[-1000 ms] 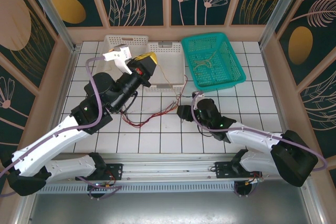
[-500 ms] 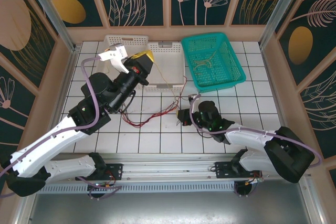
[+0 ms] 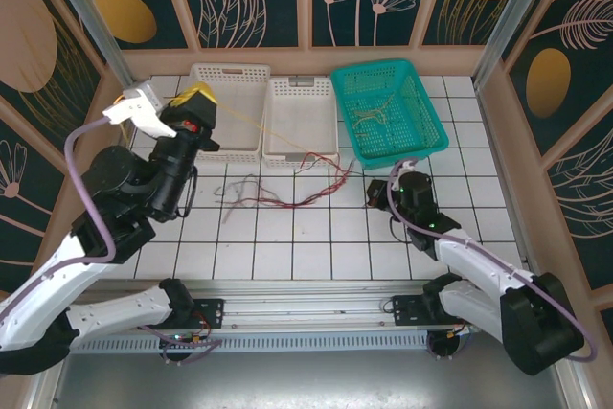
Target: Untangle the cables
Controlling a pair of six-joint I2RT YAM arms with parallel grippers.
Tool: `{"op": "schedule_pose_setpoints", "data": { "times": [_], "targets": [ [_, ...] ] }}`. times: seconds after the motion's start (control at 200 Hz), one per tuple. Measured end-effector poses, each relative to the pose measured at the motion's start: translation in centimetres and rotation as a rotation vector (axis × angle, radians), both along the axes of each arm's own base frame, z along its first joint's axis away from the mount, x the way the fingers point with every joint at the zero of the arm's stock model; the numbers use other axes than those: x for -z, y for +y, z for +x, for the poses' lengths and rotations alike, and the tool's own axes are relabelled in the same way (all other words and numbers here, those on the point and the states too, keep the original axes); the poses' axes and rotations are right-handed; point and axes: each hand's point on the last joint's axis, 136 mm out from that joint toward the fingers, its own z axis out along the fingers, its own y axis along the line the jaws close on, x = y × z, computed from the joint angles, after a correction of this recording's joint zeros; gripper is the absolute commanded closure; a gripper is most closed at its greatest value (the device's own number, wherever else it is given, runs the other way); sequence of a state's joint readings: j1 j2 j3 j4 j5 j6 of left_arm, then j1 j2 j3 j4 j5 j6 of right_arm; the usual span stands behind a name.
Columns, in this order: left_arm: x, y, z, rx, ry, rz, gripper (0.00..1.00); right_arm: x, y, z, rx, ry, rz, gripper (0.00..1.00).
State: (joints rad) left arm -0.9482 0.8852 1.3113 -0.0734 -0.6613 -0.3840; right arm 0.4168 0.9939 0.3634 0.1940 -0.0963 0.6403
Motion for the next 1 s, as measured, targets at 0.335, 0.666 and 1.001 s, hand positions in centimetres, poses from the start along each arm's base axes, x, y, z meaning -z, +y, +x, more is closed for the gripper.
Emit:
{"op": "schedule_pose_setpoints", "data": {
  "times": [0.335,0.666,1.001],
  "targets": [
    [0.3,5.0,-0.9,-0.187,0.030,0.104,1.00,1.8,-8.1,0.1,0.270,0.113,0.020,1.00],
    [-1.1,10.2,-3.2,-0.298,0.023,0.080,1.00,2.1,-12.3,-0.7,0.391,0.155,0.057,1.00],
    [-1.7,13.0,-4.6,-0.360,0.021,0.090,1.00,2.1,-14.4,-1.6,0.447,0.162,0.043,1.00]
  ]
}}
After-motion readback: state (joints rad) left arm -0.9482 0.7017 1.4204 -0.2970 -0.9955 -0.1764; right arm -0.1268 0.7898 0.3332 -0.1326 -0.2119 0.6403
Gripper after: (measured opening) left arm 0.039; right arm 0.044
